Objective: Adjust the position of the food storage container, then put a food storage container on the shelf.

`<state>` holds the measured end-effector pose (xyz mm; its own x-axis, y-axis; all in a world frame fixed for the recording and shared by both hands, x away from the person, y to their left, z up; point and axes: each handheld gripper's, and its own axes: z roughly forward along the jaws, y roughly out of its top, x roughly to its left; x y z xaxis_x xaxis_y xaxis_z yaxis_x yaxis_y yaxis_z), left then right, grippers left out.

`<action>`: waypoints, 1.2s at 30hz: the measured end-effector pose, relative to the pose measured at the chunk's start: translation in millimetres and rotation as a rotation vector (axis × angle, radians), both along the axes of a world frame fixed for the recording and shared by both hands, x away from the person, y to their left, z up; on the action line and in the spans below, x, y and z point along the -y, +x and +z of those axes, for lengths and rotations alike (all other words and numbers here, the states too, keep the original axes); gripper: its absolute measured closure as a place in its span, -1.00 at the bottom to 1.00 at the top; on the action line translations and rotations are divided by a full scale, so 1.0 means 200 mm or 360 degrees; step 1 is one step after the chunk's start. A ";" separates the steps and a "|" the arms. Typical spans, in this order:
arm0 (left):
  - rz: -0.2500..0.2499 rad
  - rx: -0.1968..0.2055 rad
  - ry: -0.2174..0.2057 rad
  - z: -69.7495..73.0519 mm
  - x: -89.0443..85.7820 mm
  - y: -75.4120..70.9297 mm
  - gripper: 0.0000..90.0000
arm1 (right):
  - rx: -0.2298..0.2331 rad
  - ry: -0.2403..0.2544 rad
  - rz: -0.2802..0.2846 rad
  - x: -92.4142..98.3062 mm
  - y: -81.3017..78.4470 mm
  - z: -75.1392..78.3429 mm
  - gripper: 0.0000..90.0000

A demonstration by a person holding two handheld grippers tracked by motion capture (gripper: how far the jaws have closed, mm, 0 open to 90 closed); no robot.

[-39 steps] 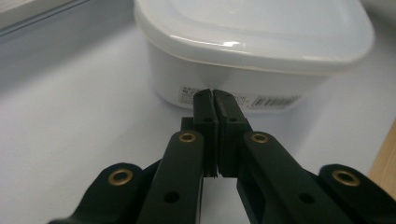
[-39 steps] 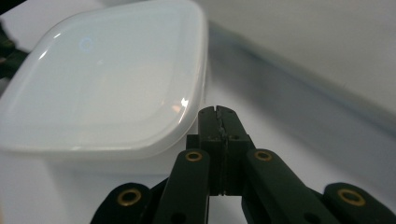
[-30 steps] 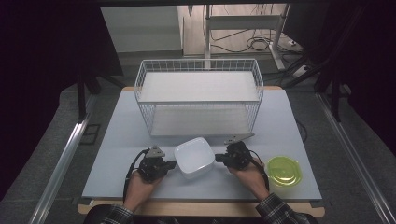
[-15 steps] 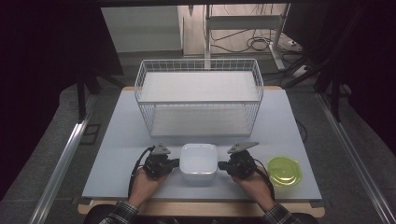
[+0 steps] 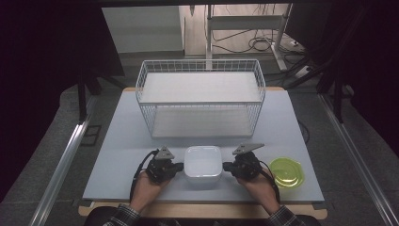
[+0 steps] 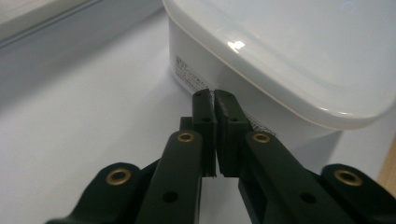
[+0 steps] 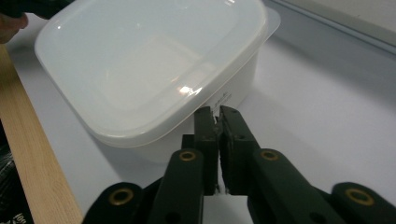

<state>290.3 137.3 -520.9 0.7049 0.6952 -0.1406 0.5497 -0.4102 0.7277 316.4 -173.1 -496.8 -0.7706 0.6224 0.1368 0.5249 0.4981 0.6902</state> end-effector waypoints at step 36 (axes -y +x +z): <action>-0.0024 0.0165 -0.0176 0.04 -0.12 -0.10 -0.89 | 0.0170 0.0138 0.0025 0.07 -0.10 0.08 -0.73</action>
